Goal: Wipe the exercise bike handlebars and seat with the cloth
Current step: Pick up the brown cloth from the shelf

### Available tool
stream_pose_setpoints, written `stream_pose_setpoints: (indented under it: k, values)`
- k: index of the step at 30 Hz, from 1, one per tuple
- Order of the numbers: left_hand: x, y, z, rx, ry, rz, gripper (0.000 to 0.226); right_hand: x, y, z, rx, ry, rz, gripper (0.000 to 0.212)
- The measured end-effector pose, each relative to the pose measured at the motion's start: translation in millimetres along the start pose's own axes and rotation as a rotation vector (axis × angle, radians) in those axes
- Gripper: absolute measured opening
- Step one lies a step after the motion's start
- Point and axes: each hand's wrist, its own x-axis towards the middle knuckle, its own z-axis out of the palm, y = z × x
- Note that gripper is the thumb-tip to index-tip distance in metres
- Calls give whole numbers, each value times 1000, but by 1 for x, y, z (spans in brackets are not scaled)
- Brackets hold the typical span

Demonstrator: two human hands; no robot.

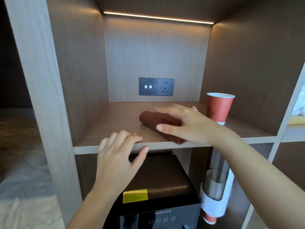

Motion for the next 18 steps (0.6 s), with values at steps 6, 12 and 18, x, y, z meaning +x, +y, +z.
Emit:
stream_pose_setpoints:
  k: [6,12,18]
  values:
    - [0,0,-2,-20,-11,-13,34,41,1,13,-27,-257,172,66]
    - [-1,1,-2,-45,-6,-21,32,35,8,14,35,-376,49,59]
    - [-1,0,-1,-58,2,-27,32,23,3,1,63,-470,-78,55]
